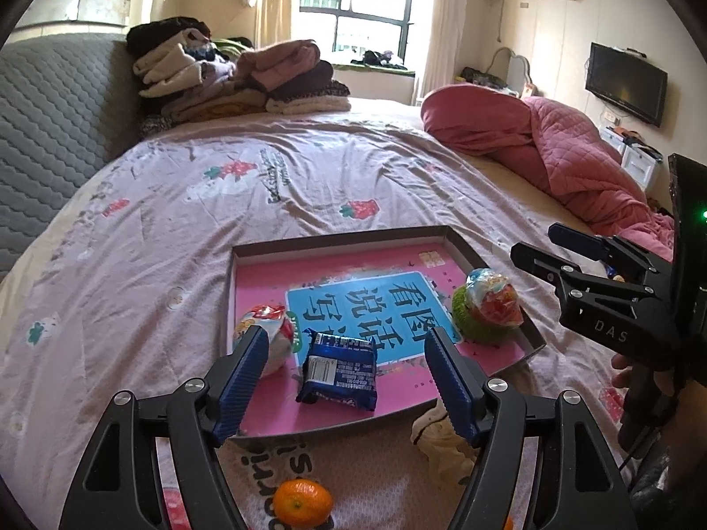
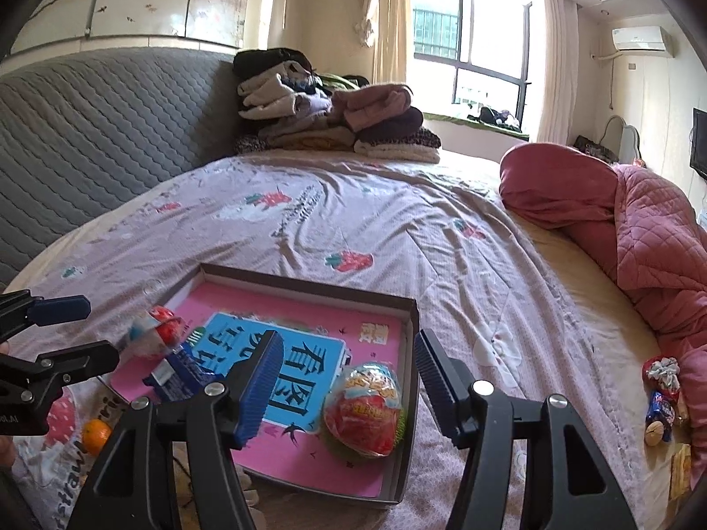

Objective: Organize objects
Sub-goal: 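Withdraw both open tools from the tray toward the oranges and walnut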

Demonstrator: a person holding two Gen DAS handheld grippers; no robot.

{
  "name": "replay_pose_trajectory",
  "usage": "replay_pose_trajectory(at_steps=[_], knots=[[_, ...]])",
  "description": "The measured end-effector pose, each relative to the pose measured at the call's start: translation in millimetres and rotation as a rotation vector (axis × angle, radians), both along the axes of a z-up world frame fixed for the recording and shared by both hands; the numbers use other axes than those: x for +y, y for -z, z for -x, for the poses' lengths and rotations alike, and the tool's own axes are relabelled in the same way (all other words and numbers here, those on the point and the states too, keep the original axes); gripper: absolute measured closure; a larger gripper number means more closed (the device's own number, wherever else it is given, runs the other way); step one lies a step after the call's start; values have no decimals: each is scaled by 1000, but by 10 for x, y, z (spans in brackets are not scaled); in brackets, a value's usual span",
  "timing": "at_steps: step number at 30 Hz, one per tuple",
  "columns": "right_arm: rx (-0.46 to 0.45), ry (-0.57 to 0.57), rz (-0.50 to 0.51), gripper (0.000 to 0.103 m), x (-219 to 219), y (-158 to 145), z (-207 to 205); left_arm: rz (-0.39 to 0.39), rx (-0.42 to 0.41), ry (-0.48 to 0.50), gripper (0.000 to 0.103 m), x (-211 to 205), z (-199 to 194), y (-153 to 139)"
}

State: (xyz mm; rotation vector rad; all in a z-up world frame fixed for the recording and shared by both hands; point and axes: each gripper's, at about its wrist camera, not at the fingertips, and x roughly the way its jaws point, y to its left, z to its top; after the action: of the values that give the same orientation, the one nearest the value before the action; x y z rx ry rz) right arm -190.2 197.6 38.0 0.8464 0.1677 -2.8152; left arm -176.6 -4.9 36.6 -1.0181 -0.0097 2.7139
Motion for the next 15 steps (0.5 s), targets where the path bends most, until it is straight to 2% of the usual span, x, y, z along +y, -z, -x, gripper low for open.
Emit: replay_pose_trajectory(at_steps=[15], knots=[[75,-37,35,41,-51,-291,-304,-2,72,-51,28,-173,-439,-299]])
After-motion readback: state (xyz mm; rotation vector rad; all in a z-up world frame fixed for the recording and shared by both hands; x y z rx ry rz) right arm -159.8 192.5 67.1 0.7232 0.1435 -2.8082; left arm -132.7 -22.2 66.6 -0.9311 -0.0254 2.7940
